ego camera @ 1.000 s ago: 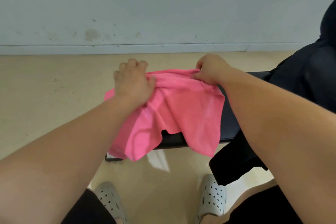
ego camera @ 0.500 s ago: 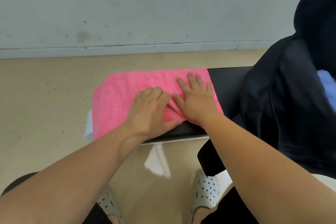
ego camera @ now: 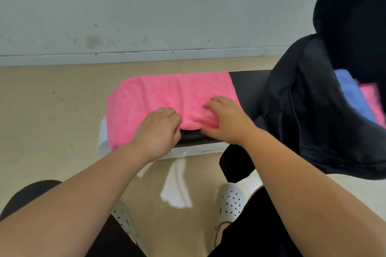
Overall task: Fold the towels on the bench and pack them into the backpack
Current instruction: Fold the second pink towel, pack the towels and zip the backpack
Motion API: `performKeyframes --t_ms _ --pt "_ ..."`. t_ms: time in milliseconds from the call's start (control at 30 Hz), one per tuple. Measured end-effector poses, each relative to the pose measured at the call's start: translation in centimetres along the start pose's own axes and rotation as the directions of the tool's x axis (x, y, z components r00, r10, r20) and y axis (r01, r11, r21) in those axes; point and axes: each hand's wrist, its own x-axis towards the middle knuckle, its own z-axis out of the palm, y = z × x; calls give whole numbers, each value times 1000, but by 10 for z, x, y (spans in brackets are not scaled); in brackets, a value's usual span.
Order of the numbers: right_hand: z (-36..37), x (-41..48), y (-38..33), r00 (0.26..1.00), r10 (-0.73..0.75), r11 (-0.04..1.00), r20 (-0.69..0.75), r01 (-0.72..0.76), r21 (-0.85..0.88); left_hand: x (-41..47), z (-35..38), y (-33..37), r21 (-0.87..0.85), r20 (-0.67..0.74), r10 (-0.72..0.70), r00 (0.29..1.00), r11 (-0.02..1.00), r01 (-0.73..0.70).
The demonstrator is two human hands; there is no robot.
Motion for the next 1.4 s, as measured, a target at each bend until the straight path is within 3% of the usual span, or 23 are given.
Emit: performKeyframes --t_ms 67,233,467,600,667,767,833,900,1067,1133,1300,1400 --pt "-1 -5 2 990 -72 994 -123 61 -88 -3 -3 1 -29 1 3 1000 1000 -3" --pt "-10 -14 -7 1000 -10 931 20 16 -364 -5 -9 10 -29 28 18 999 999 -17" --pt "-13 -35 -34 944 243 886 223 -123 -446 -10 -13 31 -74 230 33 973 997 -17" --pt "-27 -43 -50 939 216 900 269 -85 -426 -16 -19 36 -125 325 49 944 992 -8" --pt "-31 -36 -59 961 183 923 207 -95 -374 -22 -23 34 -166 222 34 974 986 3" --pt "-22 -15 -69 987 157 941 36 -138 -308 -31 -30 21 -157 -75 -103 992 983 91" --pt "-10 2 -71 969 245 939 22 -231 -256 -39 -33 2 -166 -195 -263 945 958 232" --pt "-1 17 -67 932 358 913 66 -333 -237 -49 -34 -19 -180 -224 -425 877 902 391" --pt "12 54 -57 907 420 885 40 -399 -242 -59 -27 -35 -193 -55 -753 655 652 733" --pt "14 67 -54 903 430 875 -17 -422 -236 -57 -21 -35 -198 2 -793 609 597 777" --pt "9 90 -46 904 359 842 -230 -421 -339 -58 -8 -50 -409 -113 -845 522 519 751" --pt "18 102 -64 928 360 881 -97 -373 -291 -65 -5 -58 -446 -111 -851 512 504 740"
